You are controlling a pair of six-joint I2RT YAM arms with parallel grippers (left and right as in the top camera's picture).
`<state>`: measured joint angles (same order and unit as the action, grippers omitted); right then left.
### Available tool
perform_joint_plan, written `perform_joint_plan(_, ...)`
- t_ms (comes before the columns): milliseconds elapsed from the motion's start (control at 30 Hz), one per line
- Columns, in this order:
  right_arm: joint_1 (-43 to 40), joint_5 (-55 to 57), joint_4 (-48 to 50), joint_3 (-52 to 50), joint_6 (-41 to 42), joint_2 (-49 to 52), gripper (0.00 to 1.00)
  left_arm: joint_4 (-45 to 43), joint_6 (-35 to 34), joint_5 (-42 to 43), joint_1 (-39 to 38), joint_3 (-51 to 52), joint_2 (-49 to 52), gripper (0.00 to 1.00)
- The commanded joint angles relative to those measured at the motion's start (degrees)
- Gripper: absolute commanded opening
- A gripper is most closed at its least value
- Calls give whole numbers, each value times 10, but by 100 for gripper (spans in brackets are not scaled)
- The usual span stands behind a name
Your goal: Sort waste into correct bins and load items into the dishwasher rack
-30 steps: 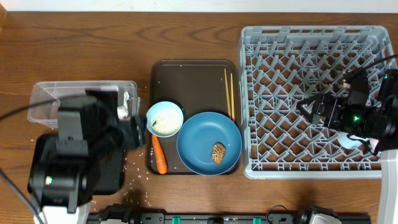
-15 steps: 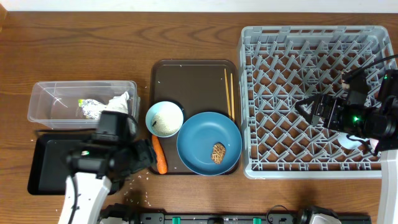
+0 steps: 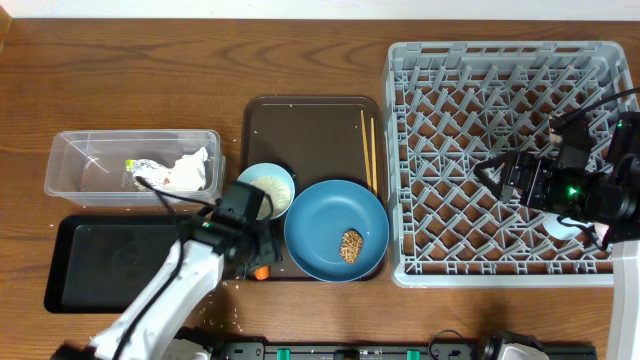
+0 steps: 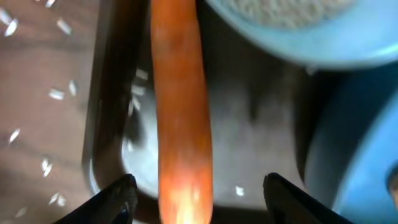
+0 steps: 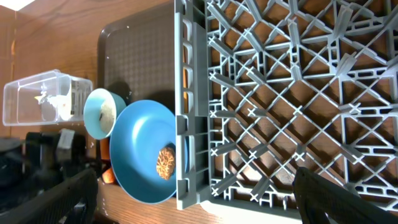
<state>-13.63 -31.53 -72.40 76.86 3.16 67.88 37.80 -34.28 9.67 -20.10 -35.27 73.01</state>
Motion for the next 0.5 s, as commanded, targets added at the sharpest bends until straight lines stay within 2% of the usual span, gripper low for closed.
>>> perform_joint_plan(0, 3, -8, -1, 2, -11, 0, 93, -19, -10, -12, -2, 4, 49, 61)
perform_joint_plan(100, 3, -8, -1, 2, -11, 0, 93, -24, -10, -12, -2, -2, 73, 55)
perform_joint_plan(200, 3, -8, 0, 2, -11, 0, 93, -24, -9, -12, -2, -5, 75, 37)
perform_joint_plan(333, 3, -8, 0, 2, -11, 0, 93, -15, -9, -12, -2, -10, 71, 30)
perform_joint_plan(467, 3, 0, 0, 2, -11, 0, 94, 26, -9, -12, -2, -50, 38, 29)
